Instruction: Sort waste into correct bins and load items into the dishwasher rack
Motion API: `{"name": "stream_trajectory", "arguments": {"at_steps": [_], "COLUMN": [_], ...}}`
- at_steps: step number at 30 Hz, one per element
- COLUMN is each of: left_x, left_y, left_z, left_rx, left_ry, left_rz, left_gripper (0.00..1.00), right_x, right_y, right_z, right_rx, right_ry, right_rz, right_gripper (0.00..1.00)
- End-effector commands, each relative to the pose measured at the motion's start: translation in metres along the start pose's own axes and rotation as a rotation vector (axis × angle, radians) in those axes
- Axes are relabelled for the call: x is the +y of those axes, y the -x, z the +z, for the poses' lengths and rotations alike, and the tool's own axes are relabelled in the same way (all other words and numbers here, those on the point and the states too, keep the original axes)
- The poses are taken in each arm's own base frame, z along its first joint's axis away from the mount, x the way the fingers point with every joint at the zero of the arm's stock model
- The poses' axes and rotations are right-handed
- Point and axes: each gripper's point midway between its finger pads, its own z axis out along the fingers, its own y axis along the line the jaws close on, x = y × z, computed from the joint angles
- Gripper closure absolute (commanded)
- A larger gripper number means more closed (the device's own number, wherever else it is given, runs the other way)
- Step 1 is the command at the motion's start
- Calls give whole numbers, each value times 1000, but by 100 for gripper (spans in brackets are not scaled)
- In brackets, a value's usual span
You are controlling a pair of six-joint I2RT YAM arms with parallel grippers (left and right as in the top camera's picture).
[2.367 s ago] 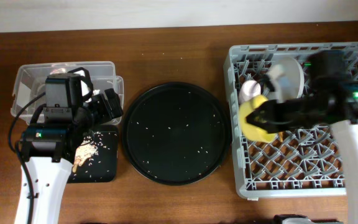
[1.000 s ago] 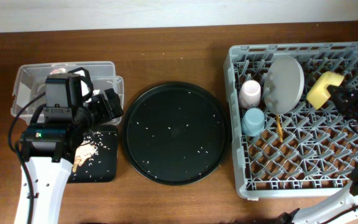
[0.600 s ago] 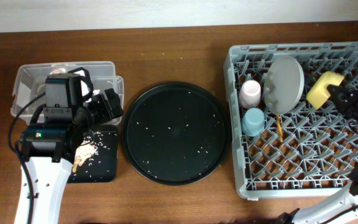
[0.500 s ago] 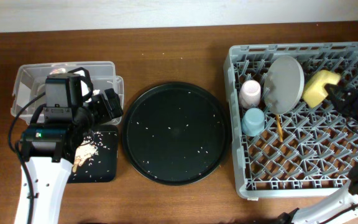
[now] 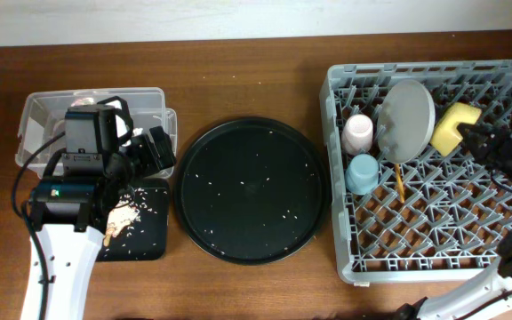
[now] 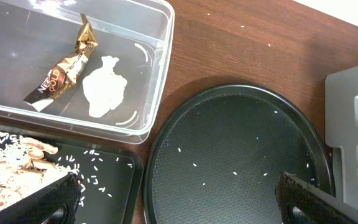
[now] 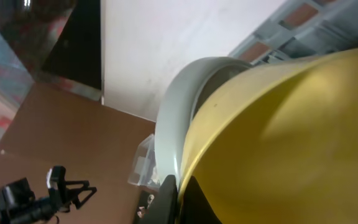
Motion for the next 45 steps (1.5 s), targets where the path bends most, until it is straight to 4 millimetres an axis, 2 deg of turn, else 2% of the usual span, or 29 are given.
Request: {"name": "stream_trajectory", "arguments": {"at_steps": [1, 7, 10, 12, 16, 18, 22, 25, 26, 27, 29, 30, 33, 36, 39, 42, 45], "left_x": [2, 2, 2, 2, 2, 2, 2, 2, 2, 2, 2, 2, 2, 2, 2, 2, 2], "left_y": [3, 3, 3, 3, 3, 3, 3, 3, 3, 3, 3, 3, 3, 3, 3, 3, 3], "left_z": [-4, -4, -4, -4, -4, -4, -4, -4, -4, -4, -4, -4, -4, -4, -4, -4, -4], "left_rx": [-18, -18, -18, -18, -18, -18, -18, -18, -18, -18, -18, -18, -18, -18, -18, -18, -18], "left_ry": [10, 10, 10, 11, 10, 10, 11, 11, 10, 10, 11, 10, 11, 10, 10, 10, 10], "left_rz": [10, 9, 9, 10, 9, 9, 9, 10, 9, 9, 10, 9, 9, 9, 10, 9, 9], "left_gripper": [1, 0, 0, 0, 0, 0, 0, 0, 0, 0, 0, 1, 0, 0, 0, 0, 0], "right_x": [-21, -50, -52, -49, -47, -44, -23, 3, 19, 31, 45, 48, 37, 19, -5, -23, -43], "right_y": [-10, -24, -27, -27, -29, -30, -20, -8, 1, 7, 19, 23, 28, 27, 31, 31, 24], "right_z": [-10, -35, -49, -56, -70, -76, -87, -101, -102, -99, -92, -87, -62, -38, -13, -14, -13], "right_rx": [27, 47, 15, 0, -7, 3, -20, -63, -88, -104, -119, -115, -45, 33, 96, 129, 172], "right_ry": [-99, -286, -310, -314, -390, -454, -568, -699, -712, -715, -735, -757, -863, -970, -1107, -1233, -1273], "right_rz": [157, 391, 514, 535, 559, 547, 491, 402, 325, 260, 134, 86, -30, -105, -203, -232, -204], "right_gripper": [96, 95, 87, 76, 61, 60, 58, 56, 56, 57, 66, 77, 91, 91, 85, 85, 86]}}
